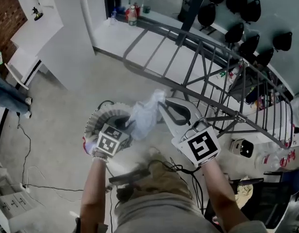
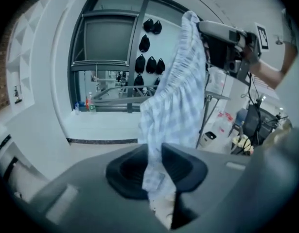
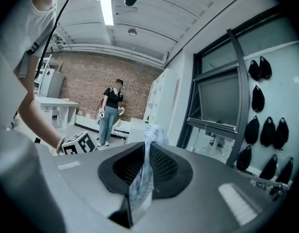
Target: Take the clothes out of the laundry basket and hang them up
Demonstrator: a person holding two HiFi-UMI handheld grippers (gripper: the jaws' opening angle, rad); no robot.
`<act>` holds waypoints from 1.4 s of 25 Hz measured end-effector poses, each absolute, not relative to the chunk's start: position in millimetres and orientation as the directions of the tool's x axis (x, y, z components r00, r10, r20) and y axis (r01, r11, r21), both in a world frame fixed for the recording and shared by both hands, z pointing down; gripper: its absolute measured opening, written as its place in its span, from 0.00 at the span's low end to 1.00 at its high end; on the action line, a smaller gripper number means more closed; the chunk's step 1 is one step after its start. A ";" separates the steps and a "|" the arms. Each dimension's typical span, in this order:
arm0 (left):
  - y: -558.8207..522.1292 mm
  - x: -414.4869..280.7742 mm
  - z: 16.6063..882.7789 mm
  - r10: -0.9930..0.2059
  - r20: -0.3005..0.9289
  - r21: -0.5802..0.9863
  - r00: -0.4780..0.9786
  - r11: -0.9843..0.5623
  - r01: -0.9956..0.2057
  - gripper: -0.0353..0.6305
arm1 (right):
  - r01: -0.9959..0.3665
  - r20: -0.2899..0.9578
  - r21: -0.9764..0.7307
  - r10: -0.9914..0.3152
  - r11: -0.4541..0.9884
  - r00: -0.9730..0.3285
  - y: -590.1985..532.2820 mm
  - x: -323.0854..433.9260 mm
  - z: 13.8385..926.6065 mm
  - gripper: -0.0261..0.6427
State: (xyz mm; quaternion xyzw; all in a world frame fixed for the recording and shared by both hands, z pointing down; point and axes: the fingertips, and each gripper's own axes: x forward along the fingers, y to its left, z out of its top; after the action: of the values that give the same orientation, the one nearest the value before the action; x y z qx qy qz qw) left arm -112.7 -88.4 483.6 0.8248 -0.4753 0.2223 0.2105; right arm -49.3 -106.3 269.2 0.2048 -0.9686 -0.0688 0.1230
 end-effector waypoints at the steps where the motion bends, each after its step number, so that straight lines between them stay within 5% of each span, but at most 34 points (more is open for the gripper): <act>1: -89.5 -110.2 483.5 -0.689 0.568 0.120 0.450 -0.472 -0.873 0.13 | -0.405 0.211 0.187 -0.439 0.895 -0.873 -106.6 -42.3 269.8 0.09; 3: -91.7 -107.3 479.7 -0.688 0.568 0.089 0.452 -0.494 -0.865 0.06 | -0.459 0.214 0.200 -0.495 0.866 -0.842 -107.6 -28.5 273.4 0.09; 15: -113.8 -56.4 401.5 -0.701 0.485 -0.032 0.523 -0.611 -0.791 0.06 | -0.732 0.261 0.270 -0.779 0.626 -0.570 -116.4 114.5 295.0 0.09; 35: -117.9 191.8 308.7 -0.583 0.364 -0.164 0.726 -0.808 -0.566 0.06 | -0.918 0.211 0.276 -0.950 0.284 -0.230 -68.2 377.6 275.8 0.09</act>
State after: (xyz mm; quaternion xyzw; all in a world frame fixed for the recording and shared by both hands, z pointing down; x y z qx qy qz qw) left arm 191.8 -117.9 308.7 0.9289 -0.3093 0.2027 -0.0208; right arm 377.6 -68.2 275.8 0.5966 -0.7829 -0.0463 0.1703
